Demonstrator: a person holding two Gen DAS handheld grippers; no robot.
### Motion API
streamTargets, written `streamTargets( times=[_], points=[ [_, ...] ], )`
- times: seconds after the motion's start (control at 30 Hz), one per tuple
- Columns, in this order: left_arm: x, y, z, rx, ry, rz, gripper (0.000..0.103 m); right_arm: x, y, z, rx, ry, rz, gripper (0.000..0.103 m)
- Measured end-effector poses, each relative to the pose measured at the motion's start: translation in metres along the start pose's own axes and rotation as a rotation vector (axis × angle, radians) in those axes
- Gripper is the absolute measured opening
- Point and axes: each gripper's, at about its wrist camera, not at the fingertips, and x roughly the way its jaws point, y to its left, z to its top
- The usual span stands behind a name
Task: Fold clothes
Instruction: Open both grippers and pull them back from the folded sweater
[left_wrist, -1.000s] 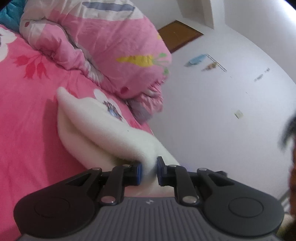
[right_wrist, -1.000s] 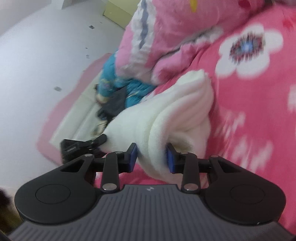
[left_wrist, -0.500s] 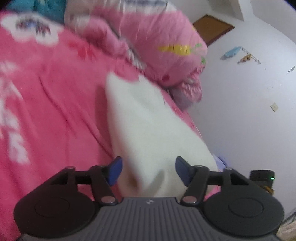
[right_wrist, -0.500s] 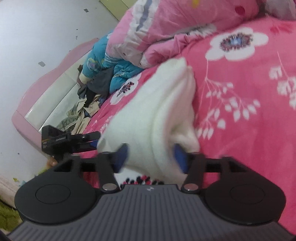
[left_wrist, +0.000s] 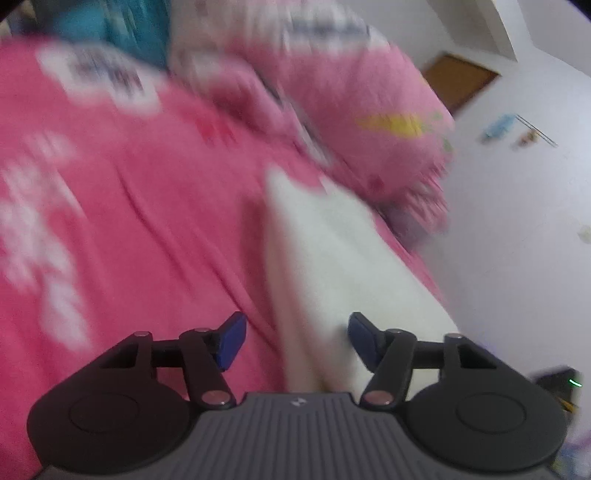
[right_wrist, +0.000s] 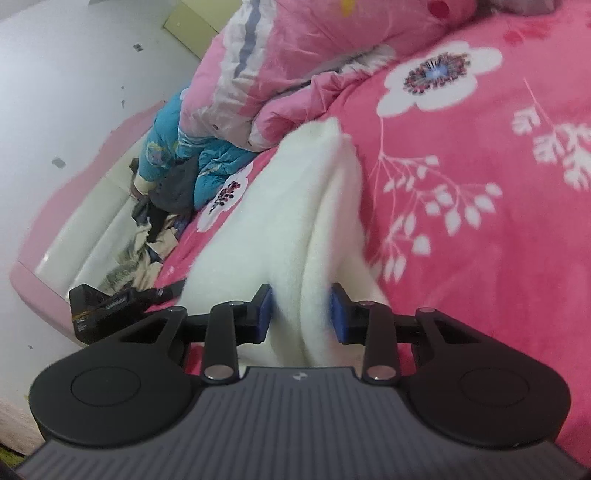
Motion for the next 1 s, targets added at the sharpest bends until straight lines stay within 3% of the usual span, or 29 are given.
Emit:
streamTargets(
  times=[0.07, 0.13, 0.23, 0.3, 0.4, 0.47, 0.5, 0.6, 0.7, 1.0],
  points=[
    [-0.007, -0.012, 0.013, 0.052, -0.057, 0.000, 0.061, -0.004, 0.009, 0.007, -0.042, -0.001, -0.027, 0.038],
    [-0.006, -0.030, 0.022, 0.116, -0.079, -0.034, 0.061, -0.012, 0.029, 0.023, -0.173, -0.035, -0.093, 0.041],
    [0.015, -0.064, 0.027, 0.231, -0.041, -0.104, 0.062, -0.009, 0.067, 0.047, -0.385, -0.101, -0.173, 0.043],
    [0.037, -0.083, 0.022, 0.303, 0.007, -0.105, 0.062, 0.016, 0.098, 0.057, -0.515, -0.110, -0.183, 0.042],
    [0.071, -0.095, 0.005, 0.388, 0.059, -0.039, 0.062, 0.070, 0.121, 0.061, -0.689, -0.029, -0.176, 0.040],
    [0.085, -0.083, -0.004, 0.343, 0.100, -0.014, 0.062, 0.109, 0.121, 0.060, -0.792, 0.062, -0.198, 0.036],
    [0.087, -0.075, -0.006, 0.301, 0.110, -0.021, 0.062, 0.125, 0.110, 0.060, -0.802, 0.115, -0.240, 0.036],
    [0.083, -0.057, -0.005, 0.223, 0.104, -0.079, 0.063, 0.132, 0.081, 0.078, -0.676, 0.180, -0.188, 0.034],
    [0.086, -0.053, -0.007, 0.216, 0.098, -0.087, 0.064, 0.133, 0.105, 0.090, -0.759, 0.184, -0.235, 0.032],
    [0.085, -0.053, -0.017, 0.207, 0.042, -0.073, 0.064, 0.234, 0.098, 0.123, -0.758, 0.282, -0.155, 0.032]
  ],
)
